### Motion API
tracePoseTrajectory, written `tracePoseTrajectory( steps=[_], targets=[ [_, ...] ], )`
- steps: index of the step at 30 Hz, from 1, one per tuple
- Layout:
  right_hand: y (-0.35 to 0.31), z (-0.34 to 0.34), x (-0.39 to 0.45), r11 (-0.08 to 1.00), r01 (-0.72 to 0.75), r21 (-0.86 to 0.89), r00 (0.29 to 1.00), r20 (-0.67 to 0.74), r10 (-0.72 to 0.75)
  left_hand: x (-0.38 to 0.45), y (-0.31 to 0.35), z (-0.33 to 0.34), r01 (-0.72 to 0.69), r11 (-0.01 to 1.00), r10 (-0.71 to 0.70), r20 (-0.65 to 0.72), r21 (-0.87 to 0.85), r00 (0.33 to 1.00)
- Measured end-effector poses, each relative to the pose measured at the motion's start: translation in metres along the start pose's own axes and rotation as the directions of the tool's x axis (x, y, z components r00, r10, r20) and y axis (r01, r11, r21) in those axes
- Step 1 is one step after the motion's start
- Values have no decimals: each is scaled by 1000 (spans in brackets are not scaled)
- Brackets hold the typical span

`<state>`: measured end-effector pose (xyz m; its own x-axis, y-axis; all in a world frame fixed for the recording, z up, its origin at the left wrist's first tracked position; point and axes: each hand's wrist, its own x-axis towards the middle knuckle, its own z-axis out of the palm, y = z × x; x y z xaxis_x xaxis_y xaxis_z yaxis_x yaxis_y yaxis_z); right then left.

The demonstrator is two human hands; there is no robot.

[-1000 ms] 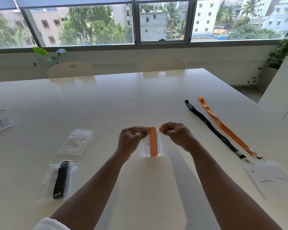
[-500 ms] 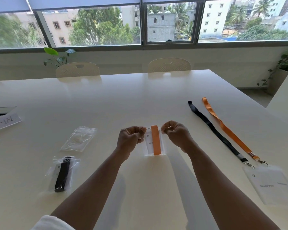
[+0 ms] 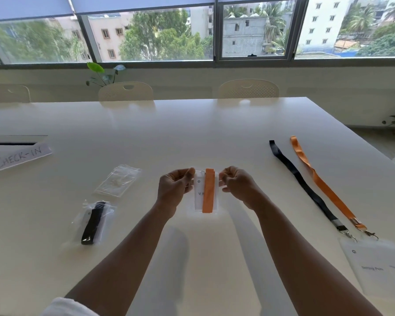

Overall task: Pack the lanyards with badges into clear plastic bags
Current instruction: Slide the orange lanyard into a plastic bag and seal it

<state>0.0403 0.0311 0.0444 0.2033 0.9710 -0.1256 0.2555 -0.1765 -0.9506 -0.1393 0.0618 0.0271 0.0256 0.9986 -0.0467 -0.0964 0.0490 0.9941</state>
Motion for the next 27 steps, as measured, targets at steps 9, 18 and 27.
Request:
tracePoseTrajectory(
  steps=[9, 18, 27],
  targets=[
    [-8, 49, -5, 987, -19, 160, 998, 60, 9, -18, -3, -40, -64, 984, 103, -236, 166, 966],
    [-28, 131, -14, 992, -41, 117, 991, 129, 26, -24, 10, -117, 1, 930, 151, -383, 368, 912],
    [-26, 203, -16, 997, -71, -5, 973, 220, 70, -28, 10, -185, 116, 831, 176, -455, 544, 873]
  ],
)
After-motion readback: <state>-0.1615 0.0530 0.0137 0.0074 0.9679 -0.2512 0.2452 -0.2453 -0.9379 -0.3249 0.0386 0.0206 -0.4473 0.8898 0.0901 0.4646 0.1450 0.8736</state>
